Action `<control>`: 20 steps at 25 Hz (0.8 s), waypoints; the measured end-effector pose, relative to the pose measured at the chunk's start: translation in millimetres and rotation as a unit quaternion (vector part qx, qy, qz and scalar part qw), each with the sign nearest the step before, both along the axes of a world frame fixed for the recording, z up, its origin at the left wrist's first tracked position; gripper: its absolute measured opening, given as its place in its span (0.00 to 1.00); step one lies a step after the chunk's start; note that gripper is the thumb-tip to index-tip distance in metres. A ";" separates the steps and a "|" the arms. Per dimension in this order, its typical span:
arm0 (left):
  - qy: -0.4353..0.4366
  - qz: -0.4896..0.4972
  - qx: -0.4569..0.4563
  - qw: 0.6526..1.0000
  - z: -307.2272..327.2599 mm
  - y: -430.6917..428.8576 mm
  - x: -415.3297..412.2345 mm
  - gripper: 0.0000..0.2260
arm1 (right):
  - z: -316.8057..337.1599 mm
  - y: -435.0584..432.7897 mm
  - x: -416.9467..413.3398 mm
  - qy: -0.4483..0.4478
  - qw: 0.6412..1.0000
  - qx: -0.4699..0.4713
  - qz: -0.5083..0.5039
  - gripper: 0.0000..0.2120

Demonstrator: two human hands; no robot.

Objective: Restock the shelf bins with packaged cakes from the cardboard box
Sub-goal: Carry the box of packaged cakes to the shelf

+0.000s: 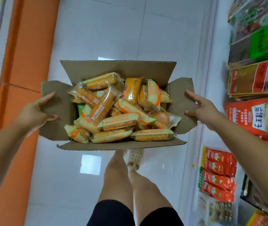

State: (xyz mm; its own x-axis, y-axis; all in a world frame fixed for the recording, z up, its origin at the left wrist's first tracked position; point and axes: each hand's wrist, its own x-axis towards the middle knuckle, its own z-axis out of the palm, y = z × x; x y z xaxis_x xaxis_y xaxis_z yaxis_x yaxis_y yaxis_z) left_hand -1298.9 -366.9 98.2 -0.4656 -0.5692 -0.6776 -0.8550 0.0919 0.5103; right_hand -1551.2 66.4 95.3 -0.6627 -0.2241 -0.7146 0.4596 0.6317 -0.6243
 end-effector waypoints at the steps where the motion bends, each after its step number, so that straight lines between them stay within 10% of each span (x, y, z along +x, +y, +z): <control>1: 0.002 -0.002 0.001 1.000 2.3 -11.4 -29.7 0.37 | 2.6 -9.1 -27.6 0.001 1.000 0.000 -0.001 0.37; 20: 0.013 -0.031 -0.013 0.999 16.4 -209.6 -545.0 0.35 | 15.4 -213.2 -540.6 0.019 1.000 -0.002 0.002 0.36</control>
